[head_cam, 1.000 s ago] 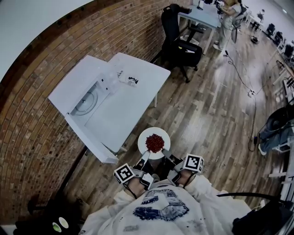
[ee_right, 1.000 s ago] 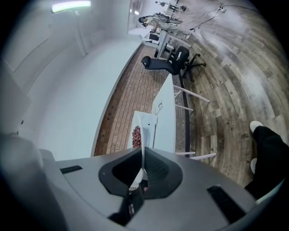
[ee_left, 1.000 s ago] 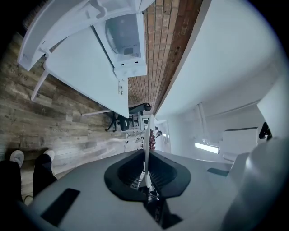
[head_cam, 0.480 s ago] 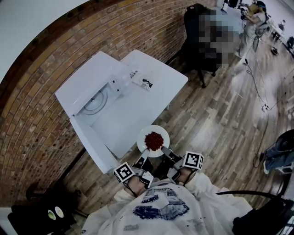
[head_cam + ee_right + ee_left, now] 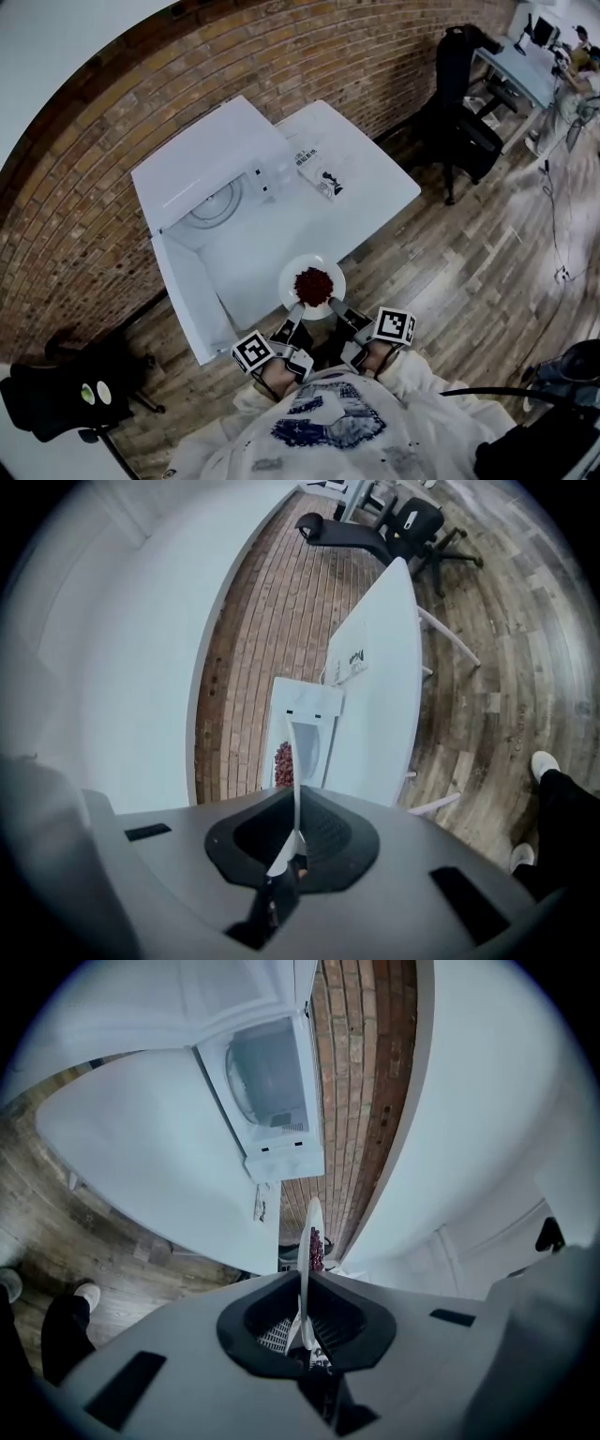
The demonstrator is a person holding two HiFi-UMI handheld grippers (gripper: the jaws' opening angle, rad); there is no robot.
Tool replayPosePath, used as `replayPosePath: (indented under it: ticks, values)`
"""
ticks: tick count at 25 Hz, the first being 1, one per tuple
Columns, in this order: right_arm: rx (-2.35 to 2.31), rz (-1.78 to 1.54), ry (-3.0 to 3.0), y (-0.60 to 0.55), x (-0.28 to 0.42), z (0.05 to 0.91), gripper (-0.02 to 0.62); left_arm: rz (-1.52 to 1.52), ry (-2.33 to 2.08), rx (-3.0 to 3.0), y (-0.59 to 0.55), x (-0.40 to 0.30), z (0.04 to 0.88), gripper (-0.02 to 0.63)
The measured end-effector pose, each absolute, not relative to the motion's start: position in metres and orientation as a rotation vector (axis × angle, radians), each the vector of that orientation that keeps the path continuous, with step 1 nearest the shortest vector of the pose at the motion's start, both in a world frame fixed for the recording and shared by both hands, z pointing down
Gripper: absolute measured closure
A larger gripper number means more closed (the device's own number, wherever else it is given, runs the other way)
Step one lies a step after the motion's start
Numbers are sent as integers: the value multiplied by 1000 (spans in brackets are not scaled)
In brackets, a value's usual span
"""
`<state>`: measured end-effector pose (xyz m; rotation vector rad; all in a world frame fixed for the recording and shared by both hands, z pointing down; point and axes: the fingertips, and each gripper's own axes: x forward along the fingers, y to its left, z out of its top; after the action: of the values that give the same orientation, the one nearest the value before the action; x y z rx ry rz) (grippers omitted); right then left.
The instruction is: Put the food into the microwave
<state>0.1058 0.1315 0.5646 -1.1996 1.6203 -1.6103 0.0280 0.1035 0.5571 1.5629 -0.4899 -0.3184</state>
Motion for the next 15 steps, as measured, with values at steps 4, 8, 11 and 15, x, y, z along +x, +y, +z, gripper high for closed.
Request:
replayPosePath:
  ticks: [4, 8, 11, 15]
  values:
    - [-1093, -1686, 1655, 107, 114, 563, 575, -403, -563, 1519, 88, 39, 556, 578]
    - [-1039, -1738, 1731, 90, 125, 568, 575, -431, -657, 1511, 77, 45, 564, 578]
    - [-1004, -1769, 1750, 79, 133, 570, 575, -454, -697, 1498, 70, 53, 566, 578]
    - [-961, -1795, 1766, 67, 136, 570, 575, -491, -716, 1489, 60, 58, 562, 578]
